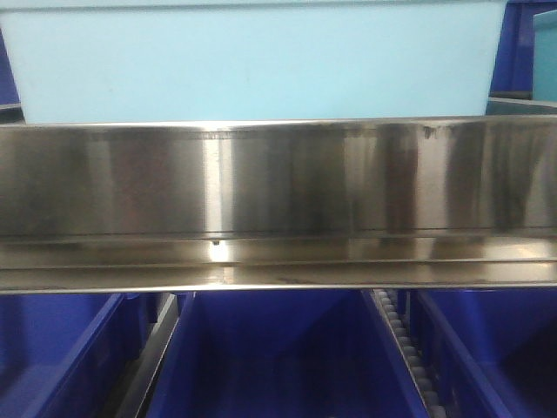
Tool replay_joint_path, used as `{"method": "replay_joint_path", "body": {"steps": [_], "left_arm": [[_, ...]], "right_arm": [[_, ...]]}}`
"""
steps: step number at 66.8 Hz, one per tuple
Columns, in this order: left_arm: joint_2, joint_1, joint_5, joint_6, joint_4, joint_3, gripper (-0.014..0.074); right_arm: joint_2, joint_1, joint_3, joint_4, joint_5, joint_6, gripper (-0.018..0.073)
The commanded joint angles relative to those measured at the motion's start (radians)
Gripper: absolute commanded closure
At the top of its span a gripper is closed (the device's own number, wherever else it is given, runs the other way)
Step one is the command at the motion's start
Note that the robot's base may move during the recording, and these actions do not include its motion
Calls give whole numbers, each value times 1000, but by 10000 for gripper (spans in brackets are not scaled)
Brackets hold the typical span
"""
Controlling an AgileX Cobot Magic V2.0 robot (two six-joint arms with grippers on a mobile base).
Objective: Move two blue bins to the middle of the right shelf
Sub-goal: 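Open both grippers and reach toward the light blue bin's side walls, then close both grippers on the light blue bin's side walls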
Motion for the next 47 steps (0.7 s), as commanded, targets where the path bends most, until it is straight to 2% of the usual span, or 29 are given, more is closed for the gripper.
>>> {"method": "replay_joint_path", "body": {"steps": [1,8,14,20,26,37,47], "left_arm": [[86,-5,68,2,16,-91,271],[181,-5,92,2,10,-178,142],[262,-5,140,2,2,-250,81],[321,-39,165,2,2,-313,48],[383,-115,209,2,2,-383,34],[560,-277,427,2,-13,-552,35],[729,-381,593,2,-13,-711,36]], "right_arm": [[71,1,-80,4,58,-6,464],[156,1,-137,4,59,-6,174],[209,1,-164,-37,102,-6,-13],[259,1,-198,-84,131,-6,-10],[310,1,-249,-78,153,-6,-10],[459,15,-411,-58,316,-6,-10],[639,103,-580,-18,443,-6,-10]]}}
